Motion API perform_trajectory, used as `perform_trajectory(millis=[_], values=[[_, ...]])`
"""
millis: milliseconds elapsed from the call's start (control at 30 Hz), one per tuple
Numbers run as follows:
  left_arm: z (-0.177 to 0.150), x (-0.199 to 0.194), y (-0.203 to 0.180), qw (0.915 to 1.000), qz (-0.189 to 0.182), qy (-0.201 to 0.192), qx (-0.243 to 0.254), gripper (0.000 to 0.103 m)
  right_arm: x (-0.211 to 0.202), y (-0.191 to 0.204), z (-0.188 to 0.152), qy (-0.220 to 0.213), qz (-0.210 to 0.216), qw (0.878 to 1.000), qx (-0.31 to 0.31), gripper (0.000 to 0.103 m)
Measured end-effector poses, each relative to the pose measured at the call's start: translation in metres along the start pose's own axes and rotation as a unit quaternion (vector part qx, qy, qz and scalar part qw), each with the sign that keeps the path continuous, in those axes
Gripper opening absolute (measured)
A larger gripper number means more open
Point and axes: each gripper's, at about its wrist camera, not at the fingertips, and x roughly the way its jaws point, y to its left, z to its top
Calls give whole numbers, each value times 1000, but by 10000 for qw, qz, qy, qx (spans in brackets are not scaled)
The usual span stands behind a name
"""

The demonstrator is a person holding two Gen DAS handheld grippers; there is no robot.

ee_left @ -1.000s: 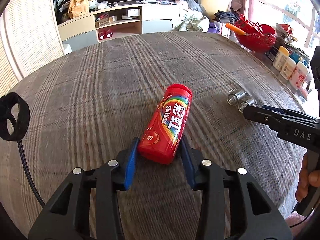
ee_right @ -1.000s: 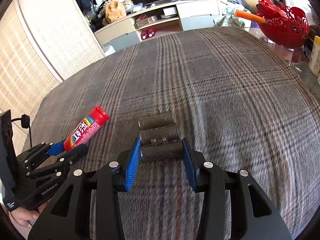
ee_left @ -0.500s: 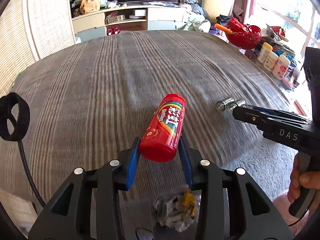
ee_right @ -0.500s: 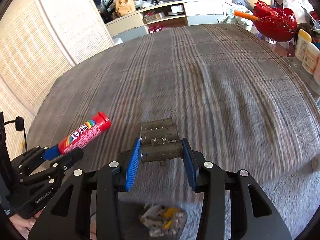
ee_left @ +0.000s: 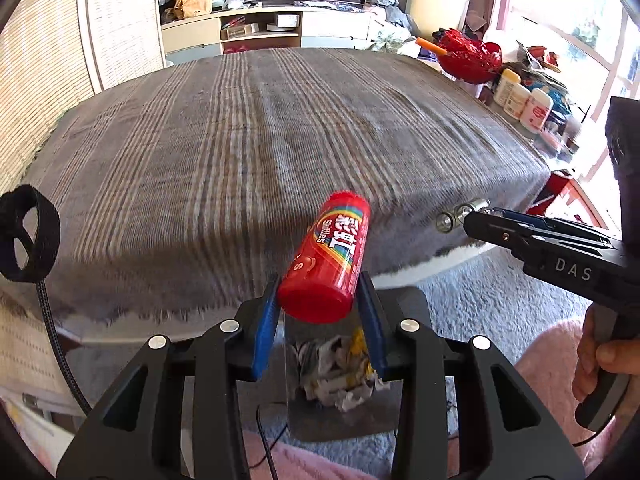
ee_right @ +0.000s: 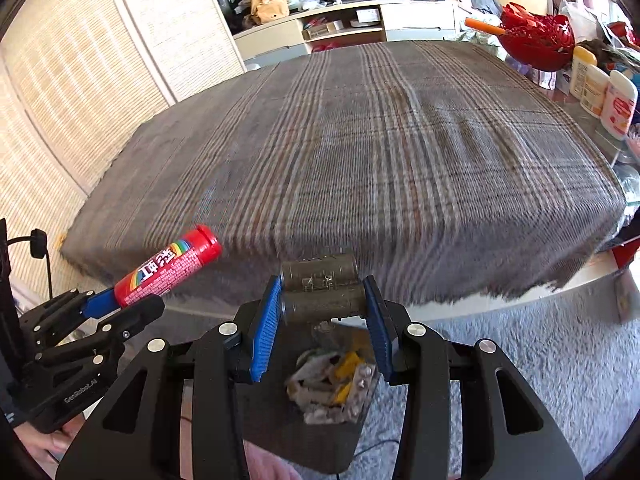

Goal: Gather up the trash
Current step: 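Carry the Skittles tube and cylinders down to the dark bin and open both tools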

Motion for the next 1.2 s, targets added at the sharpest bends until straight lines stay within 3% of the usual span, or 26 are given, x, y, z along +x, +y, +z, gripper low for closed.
perform_trajectory(millis=[200,467,833,1033,1100,1200], values=[[-30,8,-4,9992,-105,361,-159,31,1,4,-23,112,-53,9999,-13,42],[-58,43,-10,9961,-214,835,-197,31,41,-4,-49,649,-30,9977,200,42],[-77,78,-10,9916,-274,1241,-235,31,82,-4,-67,1196,59,9922,345,42],[-82,91,-5,9890,-300,1400,-383,31,89,-7,-66,1230,38,9916,397,48],[-83,92,-2,9885,-284,1418,-450,37,87,-8,-64,1157,6,9924,414,59],[-83,88,0,9895,-203,1351,-480,54,81,-10,-59,1050,-47,9935,429,67]])
